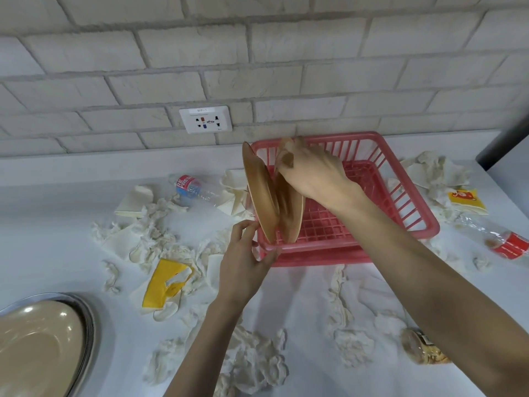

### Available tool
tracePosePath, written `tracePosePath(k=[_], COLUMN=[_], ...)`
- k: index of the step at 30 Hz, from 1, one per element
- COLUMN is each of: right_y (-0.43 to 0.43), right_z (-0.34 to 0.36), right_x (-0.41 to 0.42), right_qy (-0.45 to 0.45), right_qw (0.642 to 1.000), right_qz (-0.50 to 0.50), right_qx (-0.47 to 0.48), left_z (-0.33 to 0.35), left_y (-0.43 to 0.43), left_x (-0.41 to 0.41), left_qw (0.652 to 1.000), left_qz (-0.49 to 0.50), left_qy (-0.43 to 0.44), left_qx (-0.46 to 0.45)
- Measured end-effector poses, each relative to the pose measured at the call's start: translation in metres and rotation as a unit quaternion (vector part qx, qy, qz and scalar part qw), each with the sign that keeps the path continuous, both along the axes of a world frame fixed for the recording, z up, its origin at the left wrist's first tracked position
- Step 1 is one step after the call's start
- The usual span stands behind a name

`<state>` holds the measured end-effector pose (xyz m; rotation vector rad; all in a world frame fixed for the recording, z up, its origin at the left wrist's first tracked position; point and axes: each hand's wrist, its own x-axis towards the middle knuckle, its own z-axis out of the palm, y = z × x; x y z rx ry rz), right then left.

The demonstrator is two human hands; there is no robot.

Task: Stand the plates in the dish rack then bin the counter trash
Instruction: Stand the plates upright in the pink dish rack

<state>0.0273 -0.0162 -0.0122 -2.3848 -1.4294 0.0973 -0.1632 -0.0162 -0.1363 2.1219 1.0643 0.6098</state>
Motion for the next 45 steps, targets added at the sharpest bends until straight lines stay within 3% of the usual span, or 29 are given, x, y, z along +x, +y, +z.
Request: tracePosePath(k=[6, 10, 17, 27, 32, 37, 40, 45], right_y=[-0.013, -0.029, -0.045, -0.032, -0.020, -0.005, 0.008, 0.025], right_z=[-0.003, 0.001, -0.002, -0.070, -0.089, -0.109, -0.119, -0.127], right_x=[-0.005, -0.024, -0.105, -0.244, -0.299, -0.351, -0.373, -0.393], right_qy=[-0.012, -0.070, 0.028, 0.114, 0.124, 0.121, 0.119, 0.123], right_qw=[1.000, 0.994, 0.952, 0.946, 0.935, 0.935, 0.938, 0.943], right_qz=[0.003, 0.044, 0.228, 0.302, 0.323, 0.317, 0.304, 0.266], right_qx=[0.006, 0.074, 0.201, -0.033, -0.079, -0.101, -0.118, -0.156], left_z=[0.002, 0.010, 0.031, 0.023, 0.014, 0.011, 0.006, -0.010], left_y=[-0.001, -0.003, -0.006, -0.002, -0.002, 0.012, 0.024, 0.054], left_x=[-0.003, -0.016, -0.079, -0.226, -0.296, -0.361, -0.396, -0.445], left_qw=[1.000, 0.998, 0.993, 0.985, 0.976, 0.948, 0.932, 0.927], left_qz=[-0.005, -0.021, 0.020, 0.135, 0.185, 0.310, 0.348, 0.350], left_qy=[-0.010, -0.047, -0.098, -0.065, -0.051, -0.038, -0.048, 0.132], left_qx=[-0.018, -0.022, -0.059, -0.089, -0.104, -0.057, -0.088, -0.023])
